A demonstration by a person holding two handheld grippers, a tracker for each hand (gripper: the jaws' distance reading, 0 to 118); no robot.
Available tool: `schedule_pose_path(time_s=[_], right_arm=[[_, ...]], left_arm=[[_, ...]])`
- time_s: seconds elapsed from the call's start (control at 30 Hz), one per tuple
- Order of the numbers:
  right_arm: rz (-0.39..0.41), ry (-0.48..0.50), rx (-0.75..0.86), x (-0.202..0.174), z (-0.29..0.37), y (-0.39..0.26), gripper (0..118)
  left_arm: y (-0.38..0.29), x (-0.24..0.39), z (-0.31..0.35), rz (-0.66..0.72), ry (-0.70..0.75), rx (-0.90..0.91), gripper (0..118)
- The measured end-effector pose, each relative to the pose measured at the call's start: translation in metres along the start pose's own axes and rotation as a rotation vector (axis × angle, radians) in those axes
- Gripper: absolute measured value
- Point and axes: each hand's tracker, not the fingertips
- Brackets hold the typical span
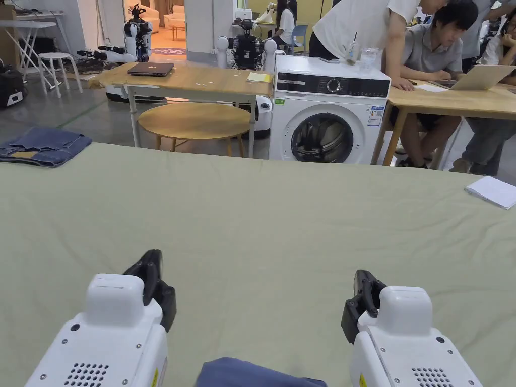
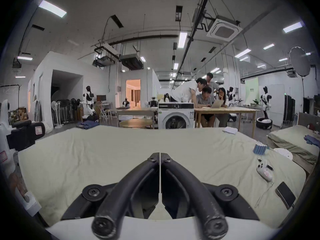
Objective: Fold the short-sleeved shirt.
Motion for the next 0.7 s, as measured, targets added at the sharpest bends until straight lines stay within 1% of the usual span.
schedule_pose_path(time_s=[0.07, 0.2, 0.33, 0.43, 0.53, 0.57, 0.63, 0.7], right_arm=[[0.001, -0.016, 0.027, -0.003, 0.001, 0.003, 1], [0.015, -0.016, 0.005, -0.002, 0.006, 0.003, 1], [0.036, 0.006, -0.157, 0.002, 0.018, -0.021, 1], [0.007, 0.065, -0.294, 0.004, 0.028, -0.046, 1], [0.033, 0.137, -0.41, -0.001, 0.031, -0.072, 1], [0.054, 0.156, -0.442, -0.003, 0.031, -0.081, 1], [0.084, 0.178, -0.505, -0.009, 0.027, -0.095, 1], [0.088, 0.172, -0.534, -0.013, 0.018, -0.107, 0]], left_arm=[[0.003, -0.003, 0.0, -0.016, 0.04, 0.012, 0], [0.002, -0.014, -0.007, 0.017, -0.006, -0.06, 0], [-0.007, -0.025, -0.01, 0.036, -0.016, -0.107, 0], [-0.016, -0.032, -0.015, 0.05, -0.037, -0.181, 0], [-0.024, -0.037, -0.014, 0.066, -0.05, -0.22, 0], [-0.026, -0.038, -0.014, 0.066, -0.058, -0.234, 0], [-0.031, -0.039, -0.012, 0.065, -0.064, -0.255, 0], [-0.035, -0.042, -0.009, 0.067, -0.073, -0.276, 0]])
